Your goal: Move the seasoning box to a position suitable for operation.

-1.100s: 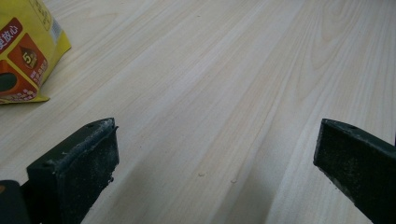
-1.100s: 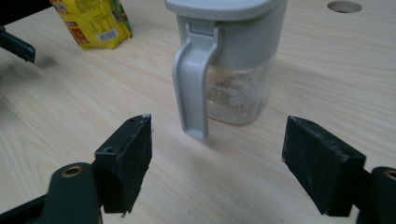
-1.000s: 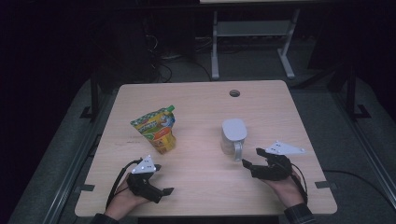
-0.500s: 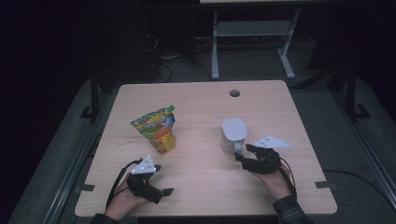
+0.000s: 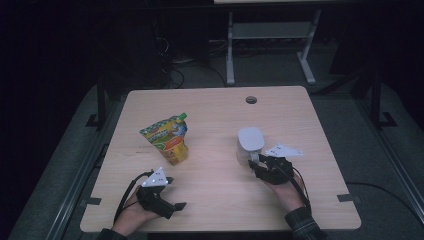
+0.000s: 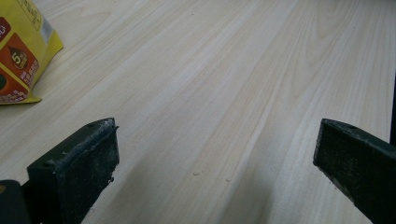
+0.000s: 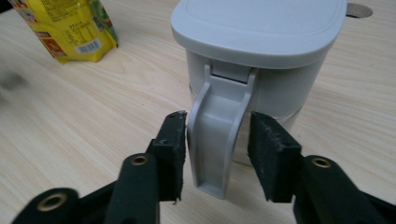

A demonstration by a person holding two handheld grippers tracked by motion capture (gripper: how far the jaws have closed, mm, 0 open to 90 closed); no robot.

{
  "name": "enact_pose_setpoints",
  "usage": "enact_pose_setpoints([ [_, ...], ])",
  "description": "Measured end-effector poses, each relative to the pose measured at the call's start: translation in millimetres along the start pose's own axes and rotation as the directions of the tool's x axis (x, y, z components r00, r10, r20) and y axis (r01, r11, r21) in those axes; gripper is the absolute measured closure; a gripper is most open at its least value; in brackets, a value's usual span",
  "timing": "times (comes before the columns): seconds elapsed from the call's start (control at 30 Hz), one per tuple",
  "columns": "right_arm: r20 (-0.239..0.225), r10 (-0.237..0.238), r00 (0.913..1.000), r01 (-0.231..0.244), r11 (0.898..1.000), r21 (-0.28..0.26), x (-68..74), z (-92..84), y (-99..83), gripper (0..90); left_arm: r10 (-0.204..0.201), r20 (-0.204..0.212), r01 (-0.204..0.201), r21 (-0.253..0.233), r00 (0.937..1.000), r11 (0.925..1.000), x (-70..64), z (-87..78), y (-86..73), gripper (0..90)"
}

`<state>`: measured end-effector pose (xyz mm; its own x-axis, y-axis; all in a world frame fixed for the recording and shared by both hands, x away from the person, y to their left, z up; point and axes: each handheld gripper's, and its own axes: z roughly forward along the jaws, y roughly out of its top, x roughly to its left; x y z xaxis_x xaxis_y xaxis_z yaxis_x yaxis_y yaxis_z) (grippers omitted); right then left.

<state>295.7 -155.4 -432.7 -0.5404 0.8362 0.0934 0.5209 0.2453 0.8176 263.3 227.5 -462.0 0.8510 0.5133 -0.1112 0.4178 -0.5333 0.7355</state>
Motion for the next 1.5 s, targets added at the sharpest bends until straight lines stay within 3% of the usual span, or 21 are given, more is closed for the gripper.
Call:
enact_pose_setpoints([
  [0.2,-0.006,-0.011,0.9999,0.012,1.000,0.003,-0.6,-2.4,-0.9,62.2,0.001,0.001,-0.001,0.002,1.0000,1.0000,-0.5,0.5,0.5,0.0],
  [0.57,0.020,-0.015,0.9997,0.015,1.000,-0.002,-18.9,-10.9,-5.1,63.2,0.000,0.000,0.000,0.007,1.0000,1.0000,-0.5,0.3,0.5,0.0],
  [0.7,0.008,-0.026,0.9996,0.026,1.000,-0.002,-24.8,-10.9,-4.9,62.5,-0.001,0.001,0.001,0.008,1.0000,1.0000,-0.5,0.5,0.5,0.0],
  [0.97,-0.005,-0.004,1.0000,0.004,1.000,-0.022,-23.9,-8.7,3.0,60.1,0.005,0.002,-0.005,0.008,1.0000,1.0000,-0.8,0.5,0.7,0.0],
  [1.17,-0.004,-0.003,1.0000,0.003,1.000,-0.018,-24.0,-5.0,7.8,66.4,0.004,0.001,-0.004,0.004,1.0000,1.0000,-1.6,0.3,0.9,0.0],
  [1.5,-0.019,-0.057,0.9982,0.057,0.998,-0.018,-25.6,-8.2,5.3,68.6,0.014,0.003,-0.014,0.014,0.9999,0.9998,-1.5,0.3,0.9,0.0],
])
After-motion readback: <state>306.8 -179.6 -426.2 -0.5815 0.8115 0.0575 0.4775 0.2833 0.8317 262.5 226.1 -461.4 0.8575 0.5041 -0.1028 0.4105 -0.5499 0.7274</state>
